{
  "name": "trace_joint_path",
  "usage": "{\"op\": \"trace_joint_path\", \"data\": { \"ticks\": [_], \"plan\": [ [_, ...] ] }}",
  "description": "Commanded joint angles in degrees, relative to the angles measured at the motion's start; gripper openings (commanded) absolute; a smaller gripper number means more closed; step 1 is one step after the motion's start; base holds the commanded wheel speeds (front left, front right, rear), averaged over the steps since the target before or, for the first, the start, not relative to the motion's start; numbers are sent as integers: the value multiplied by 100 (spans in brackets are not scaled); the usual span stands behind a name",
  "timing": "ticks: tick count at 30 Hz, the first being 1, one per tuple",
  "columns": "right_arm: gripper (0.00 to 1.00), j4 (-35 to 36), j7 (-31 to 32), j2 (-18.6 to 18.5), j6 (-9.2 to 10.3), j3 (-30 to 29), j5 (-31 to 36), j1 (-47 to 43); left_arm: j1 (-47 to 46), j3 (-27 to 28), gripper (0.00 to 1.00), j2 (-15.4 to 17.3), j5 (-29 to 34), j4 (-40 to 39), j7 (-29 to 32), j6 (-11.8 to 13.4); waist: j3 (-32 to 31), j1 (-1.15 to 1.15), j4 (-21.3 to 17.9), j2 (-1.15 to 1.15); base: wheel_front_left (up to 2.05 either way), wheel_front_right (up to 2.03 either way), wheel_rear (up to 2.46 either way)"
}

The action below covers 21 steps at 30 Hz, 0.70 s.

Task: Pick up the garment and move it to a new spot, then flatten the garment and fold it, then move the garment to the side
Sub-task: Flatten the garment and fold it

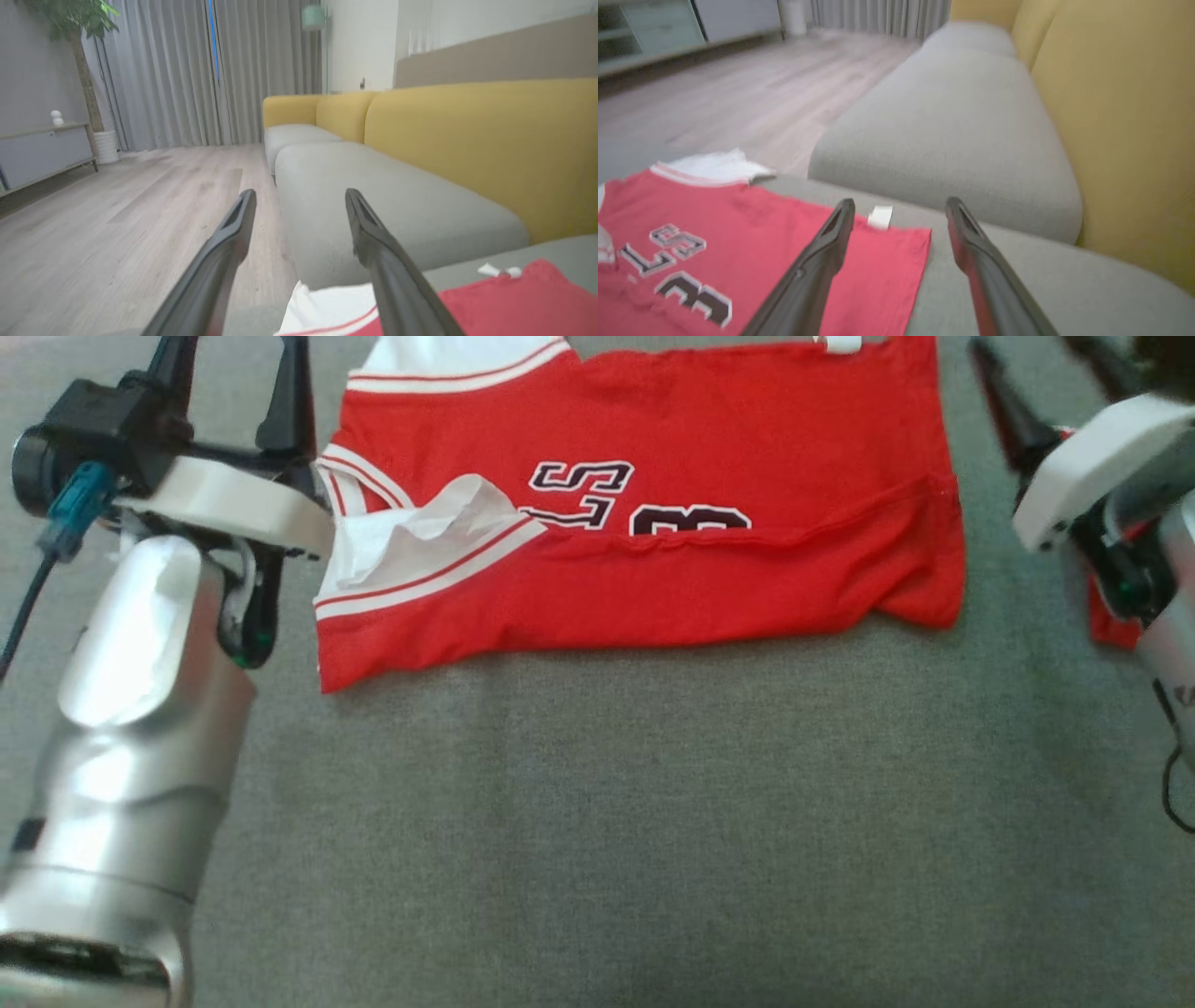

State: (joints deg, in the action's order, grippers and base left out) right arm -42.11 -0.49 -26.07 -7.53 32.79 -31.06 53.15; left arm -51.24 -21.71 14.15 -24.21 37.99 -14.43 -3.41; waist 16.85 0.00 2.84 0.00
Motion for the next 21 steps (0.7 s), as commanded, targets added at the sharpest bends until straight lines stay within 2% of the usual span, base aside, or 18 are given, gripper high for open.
{"op": "trace_joint_path", "data": {
  "ticks": [1,4,7,11,15,21],
  "plan": [
    [100,89,-354,41,4,-159,143,-21,-17,332,100,145,44,-439,-52,79,-88,0,21,0,0,0,0],
    [100,17,-1062,204,4,-479,533,-224,476,645,100,-24,230,-1088,-54,121,-229,0,40,0,0,0,0],
    [100,84,-1350,437,4,-942,828,-570,1003,880,100,-230,412,-1527,-55,113,-384,0,65,0,0,0,0],
    [100,398,-1440,845,4,-1650,1242,-1265,1677,1215,100,-568,539,-1902,-56,69,-583,0,82,0,0,0,0],
    [100,1016,-1448,1382,4,-2361,1651,-2087,2281,1428,100,-826,725,-2053,-56,35,-741,0,97,0,0,0,0],
    [100,1733,-1450,2048,4,-2934,2279,-3224,3079,1556,100,-1045,919,-2001,-56,-6,-935,0,68,0,0,0,0]
  ]
}}
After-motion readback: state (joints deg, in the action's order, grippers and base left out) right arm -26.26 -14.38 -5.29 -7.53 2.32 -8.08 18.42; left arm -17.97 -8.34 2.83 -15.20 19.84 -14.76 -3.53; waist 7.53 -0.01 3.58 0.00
